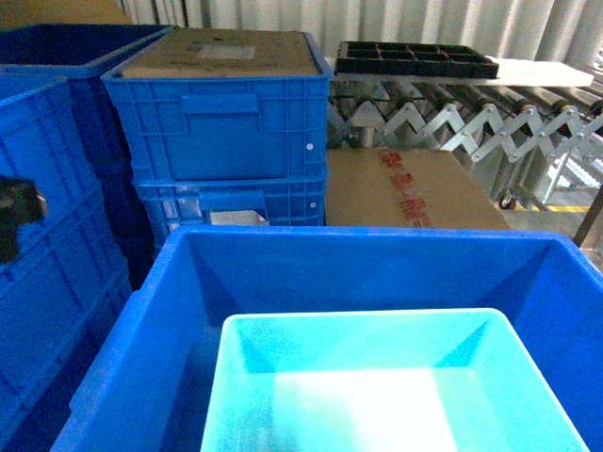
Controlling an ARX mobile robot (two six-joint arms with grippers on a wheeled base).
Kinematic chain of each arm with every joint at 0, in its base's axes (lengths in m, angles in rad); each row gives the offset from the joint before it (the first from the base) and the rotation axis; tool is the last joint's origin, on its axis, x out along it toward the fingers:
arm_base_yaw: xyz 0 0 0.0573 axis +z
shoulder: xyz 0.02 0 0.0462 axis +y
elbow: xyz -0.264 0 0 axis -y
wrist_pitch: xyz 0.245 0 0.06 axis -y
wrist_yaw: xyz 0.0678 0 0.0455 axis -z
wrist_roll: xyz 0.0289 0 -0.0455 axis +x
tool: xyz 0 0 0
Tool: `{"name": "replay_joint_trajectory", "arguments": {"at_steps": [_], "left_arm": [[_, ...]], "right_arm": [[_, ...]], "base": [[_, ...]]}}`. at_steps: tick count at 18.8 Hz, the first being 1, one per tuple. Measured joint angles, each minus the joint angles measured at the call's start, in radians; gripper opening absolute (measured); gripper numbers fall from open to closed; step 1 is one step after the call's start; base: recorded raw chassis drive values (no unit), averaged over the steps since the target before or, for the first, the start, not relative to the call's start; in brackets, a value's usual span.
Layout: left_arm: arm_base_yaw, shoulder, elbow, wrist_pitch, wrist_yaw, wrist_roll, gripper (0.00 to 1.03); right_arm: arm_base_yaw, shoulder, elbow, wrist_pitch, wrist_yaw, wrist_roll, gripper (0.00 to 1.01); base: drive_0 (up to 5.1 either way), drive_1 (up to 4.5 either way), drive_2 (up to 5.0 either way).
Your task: Stack blue boxes stably on right
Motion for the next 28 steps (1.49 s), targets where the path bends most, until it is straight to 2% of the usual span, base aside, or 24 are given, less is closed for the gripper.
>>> {"name": "replay_joint_trajectory", "arguments": {"at_steps": [3, 4, 5, 6, 9, 10, 11, 12, 16, 17, 20, 28], "left_arm": [[0.004, -0.053, -0.064, 0.178, 0.031, 0.038, 0.36], [0.014, -0.104, -0.11, 0.261, 0.056, 0.056, 0.24], [0.039, -0.153, -0.151, 0.255, 0.066, 0.068, 0.11], [0.059, -0.191, -0.194, 0.235, 0.075, 0.071, 0.01], [0.093, -0.35, -0.275, 0.169, 0.121, 0.072, 0.02], [0.141, -0.401, -0.297, 0.132, 0.178, 0.072, 0.02], [0.175, -0.436, -0.322, 0.126, 0.197, 0.072, 0.02], [0.179, -0.443, -0.354, 0.159, 0.195, 0.072, 0.02], [0.172, -0.519, -0.38, 0.072, 0.205, 0.072, 0.02], [0.172, -0.563, -0.38, 0.051, 0.205, 0.072, 0.02], [0.174, -0.732, -0.38, -0.105, 0.205, 0.072, 0.02], [0.174, -0.978, -0.381, -0.334, 0.205, 0.072, 0.02]], "right_arm": [[-0.007, -0.072, -0.036, 0.132, -0.028, -0.035, 0.33], [-0.021, -0.13, -0.08, 0.146, -0.054, -0.055, 0.2], [-0.045, -0.126, -0.148, 0.204, -0.063, -0.062, 0.08], [-0.064, -0.142, -0.196, 0.159, -0.073, -0.071, 0.02], [-0.101, -0.354, -0.259, 0.066, -0.121, -0.076, 0.02], [-0.119, -0.408, -0.289, 0.01, -0.138, -0.076, 0.02], [-0.176, -0.468, -0.306, -0.035, -0.2, -0.077, 0.02], [-0.196, -0.53, -0.312, -0.073, -0.2, -0.076, 0.02], [-0.189, -0.629, -0.326, -0.153, -0.209, -0.077, 0.02], [-0.188, -0.665, -0.335, -0.191, -0.209, -0.077, 0.02], [-0.188, -0.841, -0.341, -0.342, -0.209, -0.077, 0.02], [-0.188, -1.093, -0.341, -0.578, -0.209, -0.077, 0.02]], "base": [[0.0, 0.0, 0.0], [0.0, 0.0, 0.0], [0.0, 0.0, 0.0], [0.0, 0.0, 0.0], [0.0, 0.0, 0.0], [0.0, 0.0, 0.0], [0.0, 0.0, 0.0], [0.0, 0.0, 0.0], [0.0, 0.0, 0.0], [0.0, 0.0, 0.0], [0.0, 0.0, 0.0], [0.0, 0.0, 0.0]]}}
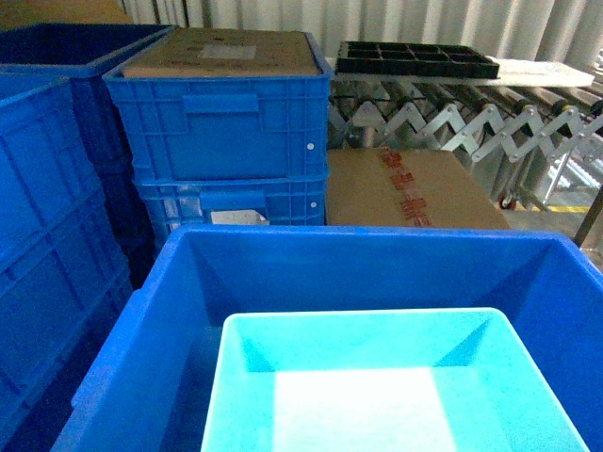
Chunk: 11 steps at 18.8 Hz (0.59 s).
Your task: Stack blue boxes stably on right
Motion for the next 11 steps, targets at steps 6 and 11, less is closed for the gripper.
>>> {"name": "replay_joint_trajectory", "arguments": {"at_steps": [6, 11], "left_arm": [[0.0, -0.077, 0.0, -0.076, 0.0, 0.0, 0.02], [0.0, -0.108, 0.0, -0.104, 0.0, 0.0, 0.02]], "right_arm": [[0.0, -0.08, 0.0, -0.081, 0.0, 0.0, 0.02], [0.0, -0.111, 0.0, -0.113, 0.0, 0.0, 0.02]], "base": [[0.0, 0.0, 0.0], [0.0, 0.0, 0.0]]}}
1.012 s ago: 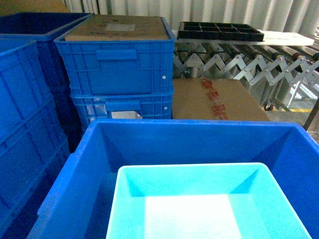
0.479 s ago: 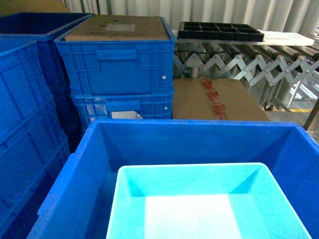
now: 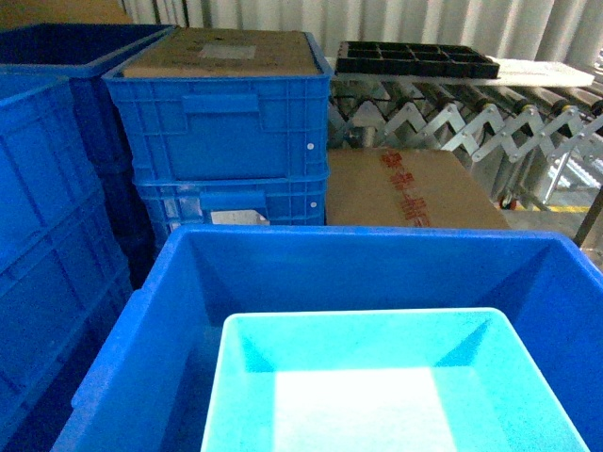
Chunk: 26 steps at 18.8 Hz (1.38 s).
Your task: Stack blue boxes stably on right
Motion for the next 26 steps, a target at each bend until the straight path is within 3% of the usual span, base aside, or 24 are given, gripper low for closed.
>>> {"name": "replay_joint_trajectory", "arguments": {"at_steps": [3, 4, 5, 9, 10, 12, 16, 24, 25, 26], "left_arm": [[0.0, -0.047, 0.0, -0.048, 0.0, 0.0, 0.02], [0.0, -0.118, 0.0, -0.149, -0.002, 0.0, 0.02], [0.0, -0.203, 0.0, -0.237, -0.005, 0.0, 0.02], [0.0, -0.21, 0.0, -0.23, 0.0, 0.0, 0.02], [0.001, -0.21, 0.0, -0.226, -0.002, 0.0, 0.14], [0.001, -0.21, 0.0, -0.227, -0.001, 0.0, 0.41], [0.001, -0.21, 0.0, -0.227, -0.001, 0.0, 0.54], [0.001, -0.21, 0.0, -0.227, -0.001, 0.001, 1.0], [0.001, -0.21, 0.0, -0.227, -0.001, 0.001, 0.98], [0.001, -0.21, 0.0, -0.227, -0.001, 0.001, 0.97]], "right_arm": [[0.0, -0.049, 0.0, -0.049, 0.0, 0.0, 0.02], [0.0, -0.067, 0.0, -0.074, 0.0, 0.0, 0.02], [0.0, -0.174, 0.0, -0.229, 0.0, 0.0, 0.02], [0.0, -0.227, 0.0, -0.233, -0.002, 0.0, 0.02], [0.0, -0.227, 0.0, -0.236, -0.002, 0.0, 0.04], [0.0, -0.227, 0.0, -0.235, -0.002, 0.0, 0.31], [0.0, -0.227, 0.0, -0.235, -0.002, 0.0, 0.44], [0.0, -0.227, 0.0, -0.235, -0.002, 0.0, 0.94], [0.0, -0.226, 0.0, -0.235, -0.002, 0.0, 1.0], [0.0, -0.227, 0.0, -0.235, -0.002, 0.0, 0.98]], "base": [[0.0, 0.0, 0.0], [0.0, 0.0, 0.0], [0.0, 0.0, 0.0], [0.0, 0.0, 0.0], [0.0, 0.0, 0.0], [0.0, 0.0, 0.0], [0.0, 0.0, 0.0], [0.0, 0.0, 0.0], [0.0, 0.0, 0.0], [0.0, 0.0, 0.0]]}}
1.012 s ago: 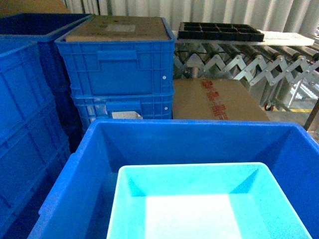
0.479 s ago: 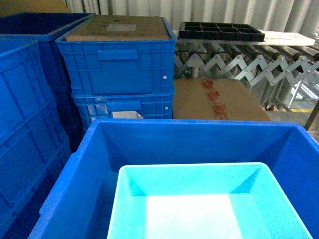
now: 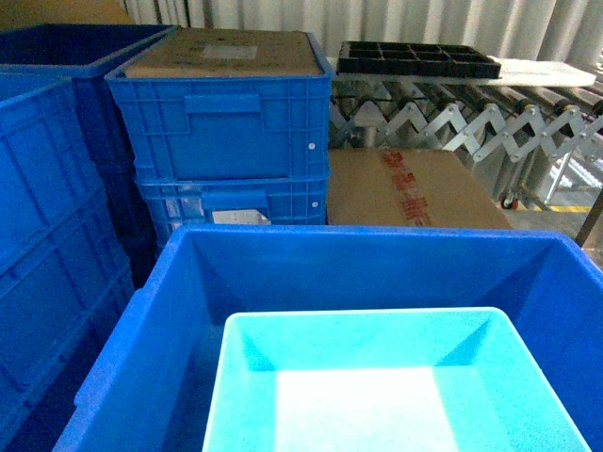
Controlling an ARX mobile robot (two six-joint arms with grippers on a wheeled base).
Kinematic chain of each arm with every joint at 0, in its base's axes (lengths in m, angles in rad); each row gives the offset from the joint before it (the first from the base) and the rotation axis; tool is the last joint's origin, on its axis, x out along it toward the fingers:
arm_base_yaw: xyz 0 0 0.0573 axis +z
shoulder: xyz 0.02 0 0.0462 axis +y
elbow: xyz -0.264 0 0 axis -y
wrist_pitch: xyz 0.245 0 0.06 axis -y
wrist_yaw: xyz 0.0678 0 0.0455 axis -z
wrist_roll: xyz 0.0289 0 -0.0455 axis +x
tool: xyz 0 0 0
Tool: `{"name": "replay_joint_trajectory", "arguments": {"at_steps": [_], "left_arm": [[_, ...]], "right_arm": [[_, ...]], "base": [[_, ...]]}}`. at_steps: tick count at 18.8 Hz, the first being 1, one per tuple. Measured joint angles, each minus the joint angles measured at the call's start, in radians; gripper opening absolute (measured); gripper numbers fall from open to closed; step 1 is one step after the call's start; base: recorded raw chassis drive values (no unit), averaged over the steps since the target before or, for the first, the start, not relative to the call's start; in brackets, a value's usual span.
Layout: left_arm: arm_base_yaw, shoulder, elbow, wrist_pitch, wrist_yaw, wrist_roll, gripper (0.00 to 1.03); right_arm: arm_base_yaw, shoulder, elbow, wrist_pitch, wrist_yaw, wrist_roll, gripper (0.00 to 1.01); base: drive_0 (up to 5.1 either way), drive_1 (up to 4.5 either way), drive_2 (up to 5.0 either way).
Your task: Stack blue boxes stably on right
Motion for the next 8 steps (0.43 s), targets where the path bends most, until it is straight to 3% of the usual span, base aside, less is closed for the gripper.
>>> {"name": "replay_joint_trajectory", "arguments": {"at_steps": [8], "left_arm": [[0.0, 0.0, 0.0, 0.0, 0.0, 0.0, 0.98]], "right_arm": [[0.0, 0.0, 0.0, 0.0, 0.0, 0.0, 0.98]], "base": [[0.0, 0.0, 0.0]]}}
